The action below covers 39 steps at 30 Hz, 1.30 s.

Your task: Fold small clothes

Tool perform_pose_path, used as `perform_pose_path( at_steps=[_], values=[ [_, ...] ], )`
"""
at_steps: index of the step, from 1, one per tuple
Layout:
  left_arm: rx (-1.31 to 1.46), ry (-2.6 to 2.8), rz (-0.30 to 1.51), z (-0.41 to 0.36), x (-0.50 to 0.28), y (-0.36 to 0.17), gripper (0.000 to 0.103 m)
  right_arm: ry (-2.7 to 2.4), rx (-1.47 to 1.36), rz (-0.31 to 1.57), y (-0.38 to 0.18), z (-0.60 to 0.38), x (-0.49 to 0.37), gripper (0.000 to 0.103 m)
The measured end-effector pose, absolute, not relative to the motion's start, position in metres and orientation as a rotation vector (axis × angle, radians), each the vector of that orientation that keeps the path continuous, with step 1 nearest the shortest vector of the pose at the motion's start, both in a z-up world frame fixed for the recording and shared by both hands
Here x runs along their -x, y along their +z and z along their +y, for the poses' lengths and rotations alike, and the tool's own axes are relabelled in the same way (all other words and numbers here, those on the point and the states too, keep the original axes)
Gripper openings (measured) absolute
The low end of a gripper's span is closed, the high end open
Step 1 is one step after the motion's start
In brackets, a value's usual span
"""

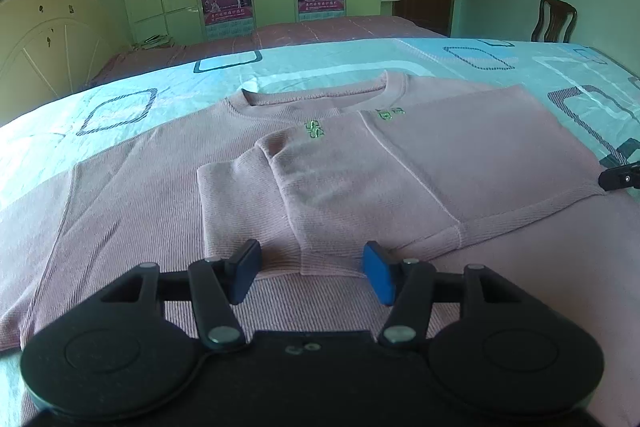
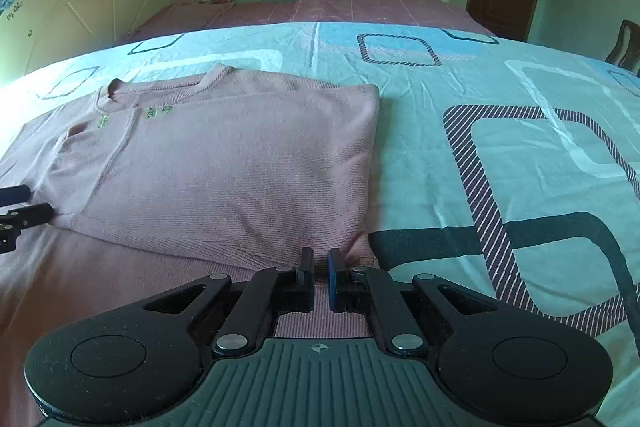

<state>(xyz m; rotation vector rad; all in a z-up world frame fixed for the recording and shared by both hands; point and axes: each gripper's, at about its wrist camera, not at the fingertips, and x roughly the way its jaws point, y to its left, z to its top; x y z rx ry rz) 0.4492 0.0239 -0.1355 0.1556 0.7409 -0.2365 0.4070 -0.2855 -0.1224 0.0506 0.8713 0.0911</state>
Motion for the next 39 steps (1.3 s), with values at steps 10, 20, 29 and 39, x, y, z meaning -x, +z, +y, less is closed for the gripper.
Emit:
perform_pose_path(
  at_steps=[10, 20, 29, 39],
  values=[
    [-0.171, -0.218, 0.731, 0.04, -0.44, -0.128, 0.093, 0.062, -0.075, 0.83, -0.107, -0.276, -0.401, 0.006],
    [0.059, 0.109, 0.661, 0.213, -0.386, -0.104, 0.069, 0.109, -0.125, 0.756, -0.096, -0.23, -0.401, 0.054],
    [0.492, 0.5, 0.644, 0.426, -0.337, -0.115, 0.049, 0.149, -0.16, 0.787, -0.105, -0.175, -0.423, 0.054],
    [0.864, 0.482, 0.446, 0.494, -0.344, -0.137, 0.047, 0.128, -0.127, 0.789, -0.1, -0.145, -0.434, 0.054]
  ],
)
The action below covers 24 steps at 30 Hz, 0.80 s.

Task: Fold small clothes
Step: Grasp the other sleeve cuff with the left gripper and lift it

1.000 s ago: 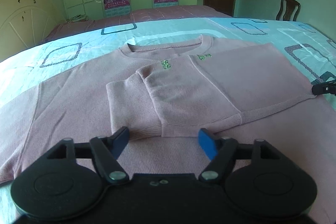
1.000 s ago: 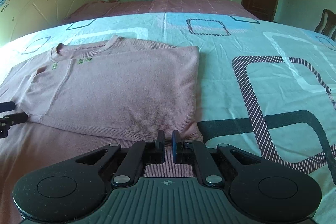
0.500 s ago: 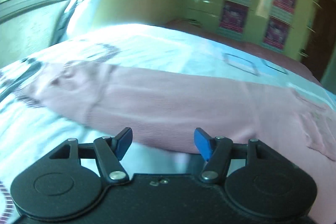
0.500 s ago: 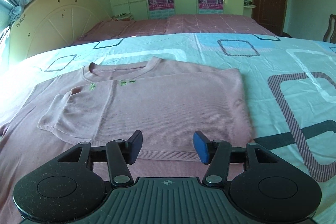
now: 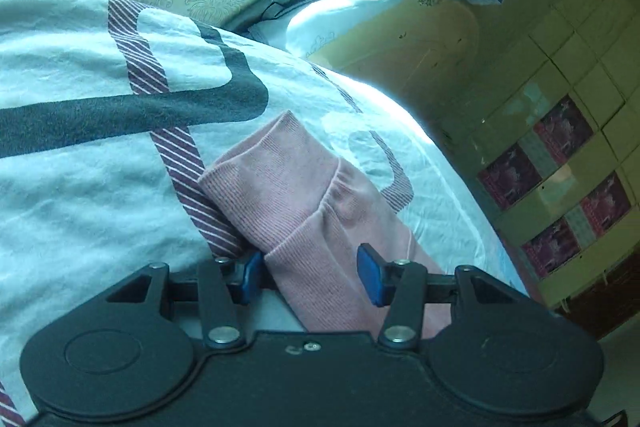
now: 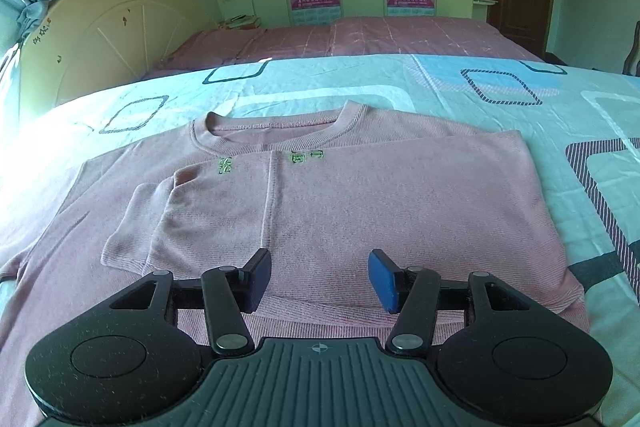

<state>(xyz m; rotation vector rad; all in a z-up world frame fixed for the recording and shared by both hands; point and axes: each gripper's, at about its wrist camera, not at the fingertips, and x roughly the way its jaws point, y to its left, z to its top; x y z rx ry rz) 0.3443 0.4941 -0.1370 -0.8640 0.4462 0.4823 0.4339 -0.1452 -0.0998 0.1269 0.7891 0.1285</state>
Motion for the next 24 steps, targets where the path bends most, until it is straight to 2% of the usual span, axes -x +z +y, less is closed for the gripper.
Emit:
perform_pose_path(
  at_steps=[2, 3, 4, 5, 6, 11, 17, 24],
  values=[
    [0.937, 0.482, 0.397, 0.502, -0.341, -0.142, 0.046, 0.122, -0.129, 0.781, -0.096, -0.146, -0.434, 0.054],
    [0.951, 0.49, 0.388, 0.504, -0.339, -0.143, 0.04, 0.118, -0.133, 0.778, -0.095, -0.146, -0.434, 0.054],
    [0.944, 0.5, 0.396, 0.505, -0.339, -0.143, 0.025, 0.114, -0.139, 0.776, -0.094, -0.148, -0.434, 0.054],
    [0.912, 0.526, 0.423, 0.504, -0.341, -0.141, 0.014, 0.108, -0.146, 0.774, -0.093, -0.15, -0.434, 0.054],
    [0.878, 0.533, 0.435, 0.501, -0.342, -0.138, 0.012, 0.102, -0.155, 0.772, -0.093, -0.153, -0.434, 0.054],
    [0.702, 0.465, 0.422, 0.455, -0.353, -0.111, 0.011, 0.092, -0.18, 0.762, -0.092, -0.164, -0.434, 0.054],
    [0.449, 0.209, 0.496, 0.335, -0.398, -0.075, 0.011, 0.102, -0.221, 0.745, -0.093, -0.18, -0.434, 0.054],
    [0.307, -0.01, 0.563, 0.198, -0.437, -0.069, 0.011, 0.123, -0.27, 0.725, -0.09, -0.207, -0.425, 0.054]
  ],
)
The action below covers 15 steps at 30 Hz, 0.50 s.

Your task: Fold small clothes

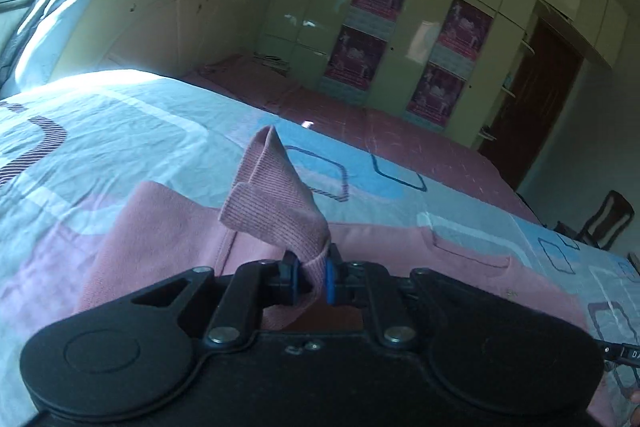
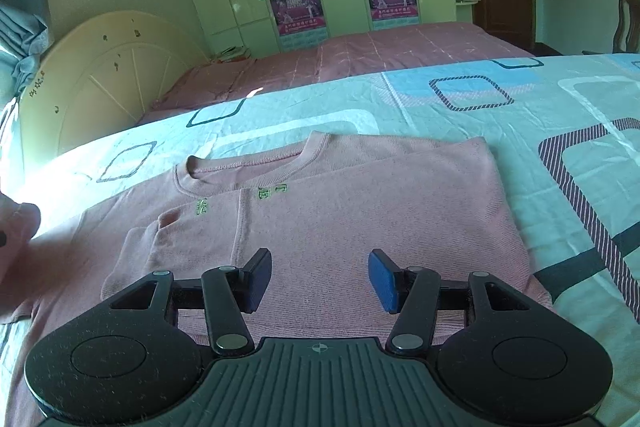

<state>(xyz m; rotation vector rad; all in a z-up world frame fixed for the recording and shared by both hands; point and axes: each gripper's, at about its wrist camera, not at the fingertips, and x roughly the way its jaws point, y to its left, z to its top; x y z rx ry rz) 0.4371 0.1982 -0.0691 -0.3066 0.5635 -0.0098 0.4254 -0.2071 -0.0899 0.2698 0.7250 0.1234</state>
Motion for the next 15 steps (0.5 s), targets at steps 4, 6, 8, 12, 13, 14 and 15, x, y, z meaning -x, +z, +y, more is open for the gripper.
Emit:
perform_pose_path(
  at_steps=[4, 6, 8, 12, 13, 14, 15],
  values=[
    [0.201, -0.096, 0.606, 0.131, -0.453, -0.073, 0.011, 0.107, -0.308, 0.717, -0.089, -0.232, -0.417, 0.054],
    [0.138, -0.103, 0.616, 0.102, -0.457, -0.076, 0.011, 0.101, -0.325, 0.716, -0.088, -0.244, -0.413, 0.054],
    [0.112, -0.14, 0.633, 0.079, -0.465, -0.081, 0.011, 0.092, -0.337, 0.711, -0.087, -0.257, -0.408, 0.054],
    [0.02, -0.196, 0.669, 0.031, -0.47, -0.093, 0.011, 0.07, -0.366, 0.712, -0.089, -0.28, -0.402, 0.054],
    [0.0, -0.207, 0.68, 0.022, -0.471, -0.098, 0.011, 0.066, -0.376, 0.715, -0.091, -0.284, -0.401, 0.054],
    [-0.003, -0.227, 0.694, 0.014, -0.472, -0.103, 0.011, 0.061, -0.39, 0.721, -0.092, -0.29, -0.399, 0.054],
    [-0.002, -0.249, 0.712, 0.007, -0.473, -0.108, 0.011, 0.059, -0.403, 0.729, -0.094, -0.293, -0.398, 0.054]
  ],
)
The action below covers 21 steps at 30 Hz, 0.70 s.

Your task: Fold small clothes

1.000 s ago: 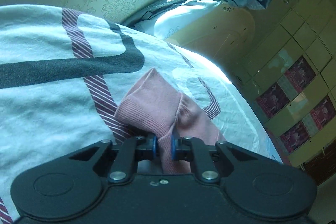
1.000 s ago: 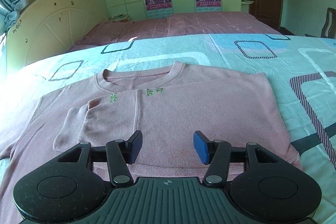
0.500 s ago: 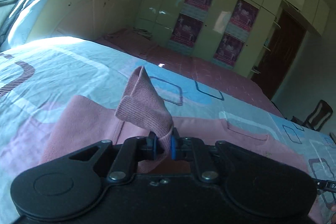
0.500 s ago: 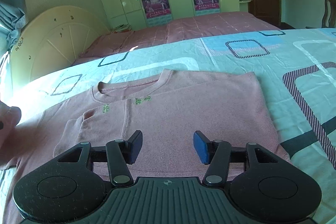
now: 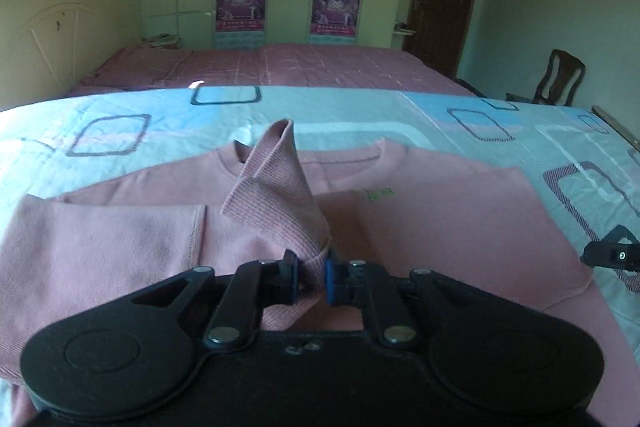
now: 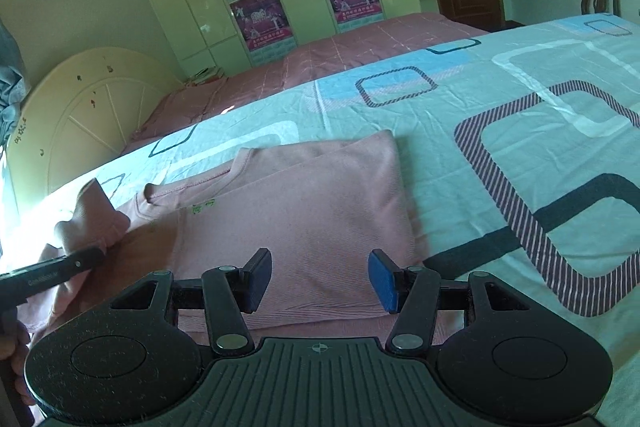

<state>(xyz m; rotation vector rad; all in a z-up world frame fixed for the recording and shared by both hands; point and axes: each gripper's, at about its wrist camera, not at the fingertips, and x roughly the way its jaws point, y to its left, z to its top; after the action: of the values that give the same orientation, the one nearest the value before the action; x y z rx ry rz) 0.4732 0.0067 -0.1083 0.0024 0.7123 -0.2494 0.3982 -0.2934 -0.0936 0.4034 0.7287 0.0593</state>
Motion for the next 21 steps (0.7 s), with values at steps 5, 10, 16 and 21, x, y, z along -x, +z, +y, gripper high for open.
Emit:
perform_pose_path(
  at_steps=[5, 10, 16, 21],
  values=[
    [-0.095, -0.329, 0.786, -0.02, -0.473, -0.135, 0.042, 0.106, -0.481, 0.776, -0.1, -0.297, -0.398, 0.054],
    [-0.087, -0.281, 0.668, 0.007, -0.438, -0.115, 0.085, 0.201, -0.528, 0.793, -0.101, -0.271, -0.409, 0.054],
    [-0.058, -0.088, 0.649, 0.094, -0.391, -0.094, 0.067, 0.349, -0.595, 0.837, -0.112, -0.221, -0.435, 0.054],
    [0.02, 0.072, 0.746, 0.17, -0.385, -0.106, 0.051, 0.361, -0.633, 0.884, -0.129, -0.195, -0.455, 0.054]
  ],
)
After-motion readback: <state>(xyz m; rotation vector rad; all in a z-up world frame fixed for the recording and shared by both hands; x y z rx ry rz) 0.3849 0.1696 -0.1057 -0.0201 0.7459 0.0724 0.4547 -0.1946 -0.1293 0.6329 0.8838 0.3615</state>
